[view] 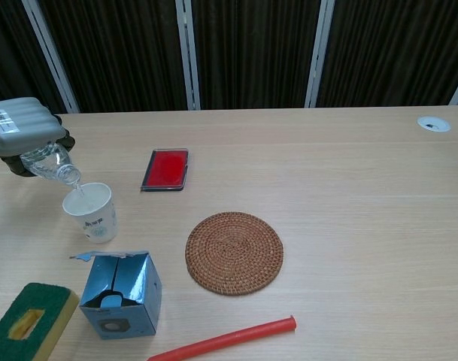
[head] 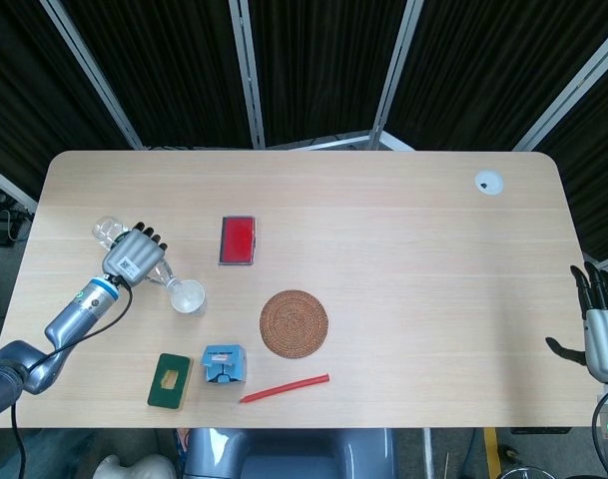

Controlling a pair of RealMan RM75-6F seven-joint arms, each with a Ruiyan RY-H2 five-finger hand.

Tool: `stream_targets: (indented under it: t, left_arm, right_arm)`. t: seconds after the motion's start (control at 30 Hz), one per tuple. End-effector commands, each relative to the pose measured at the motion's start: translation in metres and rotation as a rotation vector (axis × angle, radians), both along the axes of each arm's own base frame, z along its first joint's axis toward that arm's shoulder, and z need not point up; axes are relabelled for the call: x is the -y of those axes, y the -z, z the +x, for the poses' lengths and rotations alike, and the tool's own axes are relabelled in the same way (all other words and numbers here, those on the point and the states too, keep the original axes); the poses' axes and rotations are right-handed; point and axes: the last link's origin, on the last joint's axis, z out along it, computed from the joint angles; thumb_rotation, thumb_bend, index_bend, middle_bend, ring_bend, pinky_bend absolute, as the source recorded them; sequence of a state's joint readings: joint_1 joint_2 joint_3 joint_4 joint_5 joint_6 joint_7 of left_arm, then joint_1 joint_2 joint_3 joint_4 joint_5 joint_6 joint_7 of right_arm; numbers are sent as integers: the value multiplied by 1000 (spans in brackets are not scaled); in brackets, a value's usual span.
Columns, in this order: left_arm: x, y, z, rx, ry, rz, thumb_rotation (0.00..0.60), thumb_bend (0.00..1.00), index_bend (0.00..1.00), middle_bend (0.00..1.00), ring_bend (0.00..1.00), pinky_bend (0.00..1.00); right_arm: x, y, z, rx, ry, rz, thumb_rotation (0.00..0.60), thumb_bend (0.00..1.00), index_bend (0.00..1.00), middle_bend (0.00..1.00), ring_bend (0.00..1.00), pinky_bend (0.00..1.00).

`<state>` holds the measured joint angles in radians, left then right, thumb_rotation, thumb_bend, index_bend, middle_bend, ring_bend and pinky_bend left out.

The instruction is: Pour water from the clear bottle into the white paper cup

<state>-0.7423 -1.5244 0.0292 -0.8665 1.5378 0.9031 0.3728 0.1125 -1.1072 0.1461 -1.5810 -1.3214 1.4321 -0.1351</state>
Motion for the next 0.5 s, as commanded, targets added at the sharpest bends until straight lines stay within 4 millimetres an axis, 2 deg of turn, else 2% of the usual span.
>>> stream_targets:
  t: [0.03,0.5]
  left_arm:
    - [0,0,0,-7,4,0,600,540,660,524,360,370]
    - [-1,0,0,-23,24,4,600,540,660,524,359,371]
  right_arm:
    - [0,0,0,0,0,1,600,0,0,0,0,0]
    - [0,0,0,-1,2,2,600,0,0,0,0,0]
